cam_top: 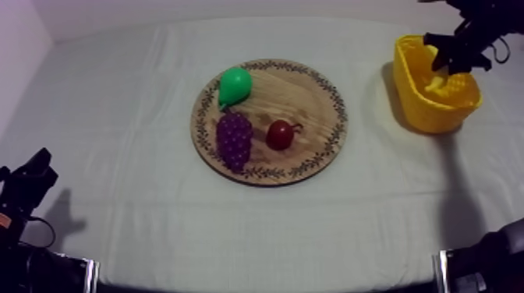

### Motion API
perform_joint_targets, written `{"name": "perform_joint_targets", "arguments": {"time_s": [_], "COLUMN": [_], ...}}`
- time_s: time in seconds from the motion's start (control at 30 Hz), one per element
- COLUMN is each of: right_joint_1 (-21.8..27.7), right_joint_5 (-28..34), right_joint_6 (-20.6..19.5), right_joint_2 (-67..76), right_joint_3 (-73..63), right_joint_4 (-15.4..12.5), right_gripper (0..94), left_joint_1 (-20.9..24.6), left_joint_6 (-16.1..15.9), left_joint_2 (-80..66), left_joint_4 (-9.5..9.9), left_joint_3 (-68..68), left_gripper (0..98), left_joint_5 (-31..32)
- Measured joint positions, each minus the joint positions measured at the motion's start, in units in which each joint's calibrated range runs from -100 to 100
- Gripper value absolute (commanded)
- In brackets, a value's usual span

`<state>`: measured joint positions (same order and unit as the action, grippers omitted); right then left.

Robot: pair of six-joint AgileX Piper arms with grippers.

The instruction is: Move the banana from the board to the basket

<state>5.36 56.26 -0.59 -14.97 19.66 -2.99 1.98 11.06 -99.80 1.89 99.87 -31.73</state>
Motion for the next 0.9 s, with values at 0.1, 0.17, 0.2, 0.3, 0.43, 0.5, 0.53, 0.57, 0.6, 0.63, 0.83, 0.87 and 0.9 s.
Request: {"name": "perform_joint_targets", "arguments": {"time_s": [0.1,0.17,0.2,0.3,0.43,0.5,0.53,0.57,0.6,0.63,0.83,0.87,0.9], "right_joint_1": [0.14,0.1,-0.04,-0.37,-0.78,-0.99,-1.04,-1.08,-1.09,-1.09,-0.72,-0.67,-0.46], "right_joint_5": [-1.51,-1.77,-1.77,-1.77,-2.17,-2.77,-3.18,-3.34,-3.5,-3.89,-4.63,-4.81,-4.89], "right_joint_6": [-0.15,-0.48,-0.81,-2.06,-3.41,-4.08,-4.52,-4.86,-5.18,-5.51,-6.88,-6.97,-6.97], "right_joint_2": [-0.97,-1.33,-1.64,-2.03,-1.91,-1.66,-1.33,-1.14,-0.82,-0.41,1.29,1.51,1.81], "right_joint_3": [0.22,0.22,0.22,0.29,1.0,1.69,2.1,2.38,2.61,2.82,3.64,3.81,4.17], "right_joint_4": [0.24,0.96,1.5,2.54,3.8,4.62,4.89,5.06,5.31,5.64,6.43,6.43,6.43], "right_gripper": [15.6,18.9,20.6,25.4,30.2,32.0,32.7,33.4,34.2,34.9,34.1,30.9,25.8], "left_joint_1": [0.0,0.0,0.0,0.0,0.0,0.0,0.0,0.0,0.0,0.0,0.0,0.0,0.0], "left_joint_6": [0.0,0.0,0.0,0.0,0.0,0.0,0.0,0.02,0.02,0.02,0.02,0.02,0.02], "left_joint_2": [0.0,0.0,0.0,0.0,0.0,0.0,0.0,0.0,0.0,0.0,0.0,0.0,0.0], "left_joint_4": [0.0,0.0,0.0,0.0,0.0,0.0,0.0,0.0,0.0,0.0,0.0,0.0,0.0], "left_joint_3": [0.0,0.0,0.0,0.0,0.0,0.0,0.0,0.0,0.0,0.0,0.0,0.0,0.0], "left_gripper": [0.1,0.1,0.1,0.1,0.1,0.1,0.1,0.1,0.1,0.1,0.1,0.1,0.1], "left_joint_5": [0.0,0.0,0.0,0.0,0.0,0.0,0.0,0.0,0.0,0.0,0.1,0.1,0.1]}}
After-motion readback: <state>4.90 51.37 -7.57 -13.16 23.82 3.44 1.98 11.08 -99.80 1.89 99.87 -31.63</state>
